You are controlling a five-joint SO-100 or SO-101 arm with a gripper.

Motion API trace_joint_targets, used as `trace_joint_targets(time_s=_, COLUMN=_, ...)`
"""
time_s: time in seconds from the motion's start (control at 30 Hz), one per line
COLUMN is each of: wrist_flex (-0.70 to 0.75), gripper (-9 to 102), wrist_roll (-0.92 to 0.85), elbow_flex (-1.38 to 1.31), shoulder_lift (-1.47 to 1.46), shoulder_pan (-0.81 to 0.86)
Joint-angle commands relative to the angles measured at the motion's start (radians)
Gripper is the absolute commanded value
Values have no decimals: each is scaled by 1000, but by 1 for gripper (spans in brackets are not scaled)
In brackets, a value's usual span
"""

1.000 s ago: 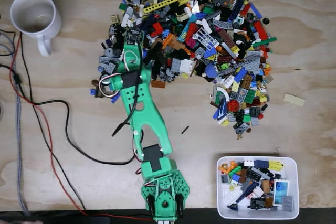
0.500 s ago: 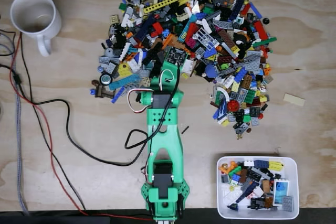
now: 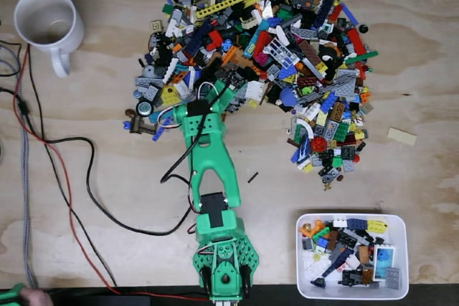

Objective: Find the closest Lego and put it in the bin.

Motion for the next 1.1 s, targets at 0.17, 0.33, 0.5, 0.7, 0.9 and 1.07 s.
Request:
trace_joint_targets(time_s=0.17, wrist_flex=109, gripper=27, wrist_roll=419, elbow_flex=-120, shoulder_lift=-15, shoulder_pan=219)
trace_joint_targets(time_s=0.33, wrist_flex=57, gripper=27, wrist_roll=383, elbow_flex=67, shoulder_lift=23, shoulder_pan=212)
trace_joint_targets(time_s=0.5, wrist_flex=-29, gripper=26, wrist_roll=334, elbow_flex=241, shoulder_lift=138, shoulder_pan=143)
trace_joint_targets(time_s=0.7, wrist_flex=-64, gripper=27, wrist_roll=324, elbow_flex=285, shoulder_lift=232, shoulder_pan=89)
trace_joint_targets(time_s=0.9, wrist_flex=-87, gripper=27, wrist_roll=308, elbow_flex=318, shoulder_lift=239, shoulder_pan=17)
trace_joint_targets(time_s=1.07, wrist_flex=-130, gripper=26, wrist_roll=304, elbow_flex=348, shoulder_lift=232, shoulder_pan=-31)
